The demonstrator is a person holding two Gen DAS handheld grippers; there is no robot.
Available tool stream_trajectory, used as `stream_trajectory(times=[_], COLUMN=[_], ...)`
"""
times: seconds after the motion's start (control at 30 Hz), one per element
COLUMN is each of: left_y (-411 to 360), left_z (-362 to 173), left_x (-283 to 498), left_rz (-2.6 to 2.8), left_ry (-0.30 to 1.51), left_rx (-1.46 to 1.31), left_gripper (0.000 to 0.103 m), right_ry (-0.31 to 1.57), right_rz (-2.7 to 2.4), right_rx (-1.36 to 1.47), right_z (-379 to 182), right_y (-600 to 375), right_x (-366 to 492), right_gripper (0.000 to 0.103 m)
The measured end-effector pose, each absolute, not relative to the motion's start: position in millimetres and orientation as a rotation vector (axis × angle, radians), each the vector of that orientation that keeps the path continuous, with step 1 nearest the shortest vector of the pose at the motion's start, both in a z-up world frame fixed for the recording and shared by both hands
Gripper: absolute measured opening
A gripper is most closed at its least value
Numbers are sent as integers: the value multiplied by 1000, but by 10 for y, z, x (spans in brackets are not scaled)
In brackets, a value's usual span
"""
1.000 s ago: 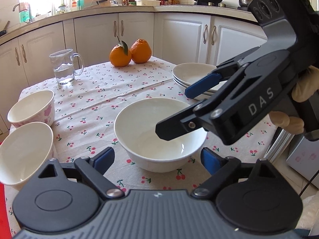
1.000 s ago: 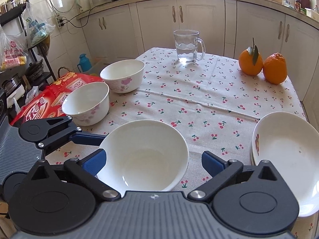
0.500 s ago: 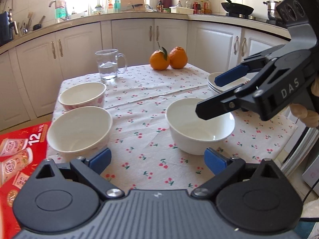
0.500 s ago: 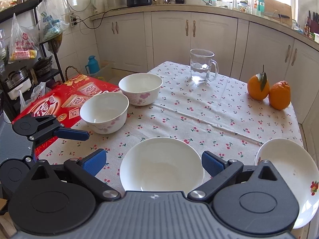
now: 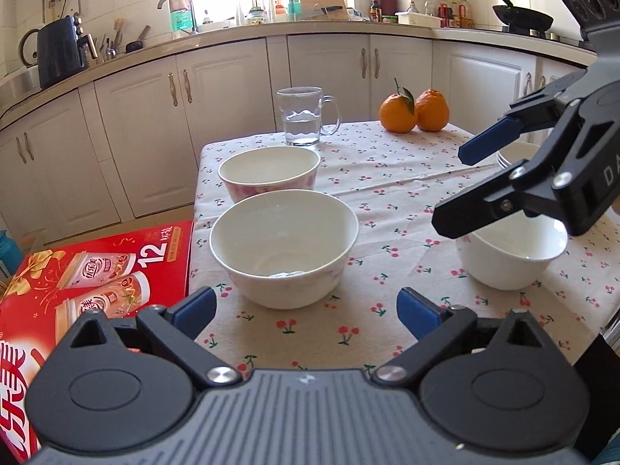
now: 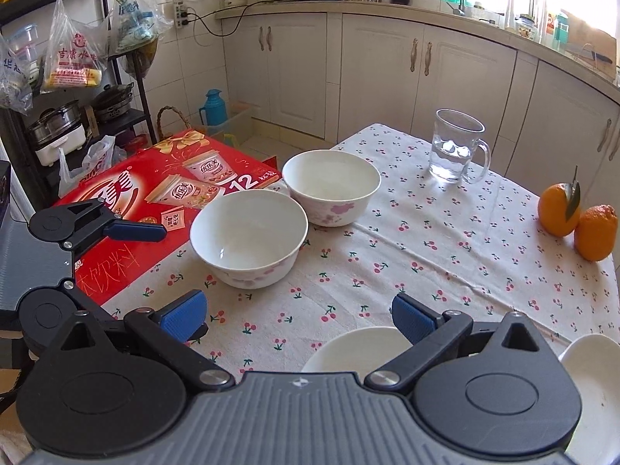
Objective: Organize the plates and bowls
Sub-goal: 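Lift the held bowl and carry it toward another white bowl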
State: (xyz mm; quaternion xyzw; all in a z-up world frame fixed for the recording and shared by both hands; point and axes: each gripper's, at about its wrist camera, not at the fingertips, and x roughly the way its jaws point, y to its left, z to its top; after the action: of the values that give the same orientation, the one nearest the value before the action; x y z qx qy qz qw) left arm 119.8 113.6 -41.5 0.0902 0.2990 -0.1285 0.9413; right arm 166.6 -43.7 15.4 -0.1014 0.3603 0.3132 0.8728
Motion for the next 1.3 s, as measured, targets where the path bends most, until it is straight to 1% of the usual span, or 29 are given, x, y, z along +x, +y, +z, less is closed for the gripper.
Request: stream_trajectory(times=[0.27, 0.37, 0.5, 0.57, 0.63, 0.67, 0.77, 0.83, 1.0, 1.23, 1.3], left_y=[1246, 1265, 1288, 1286, 1281, 1281, 1277, 1279, 1285, 1293, 1292], left_z=[-499, -519, -534, -545, -553, -557, -554, -548, -547, -550, -542], left_x=[1411, 1488, 1546, 1565, 1583, 1590, 1604, 1610, 1614, 1622, 1617], left_rz=[-261, -265, -279, -289, -299, -305, -313, -318, -325, -327, -327], left_ry=[610, 615, 614, 615, 619, 622, 621, 618, 620, 621, 623], left_rx=[161, 145, 132, 134, 136, 136, 130, 127, 127, 128, 129], left_gripper=[99, 96, 96, 92, 88, 86, 85, 85, 85, 85, 85], right_ry=[795, 807, 828, 837, 847, 852, 863, 872, 893, 912, 919], right_rz=[704, 728, 753, 766, 783, 789, 799, 807, 821, 844, 852], right_rx=[-237, -252, -248, -247, -243, -243, -240, -235, -226, -207, -196], right_z=[61, 16, -36, -56, -78, -88, -115, -135, -190, -243, -249], right_y=[-131, -36, 61, 114, 162, 178, 232, 256, 300, 343, 343], right_x=[1995, 2121, 2280, 2346, 2410, 2436, 2520, 2576, 2665, 2741, 2754], right_gripper=[103, 103, 100, 97, 91, 90, 87, 80, 69, 59, 58])
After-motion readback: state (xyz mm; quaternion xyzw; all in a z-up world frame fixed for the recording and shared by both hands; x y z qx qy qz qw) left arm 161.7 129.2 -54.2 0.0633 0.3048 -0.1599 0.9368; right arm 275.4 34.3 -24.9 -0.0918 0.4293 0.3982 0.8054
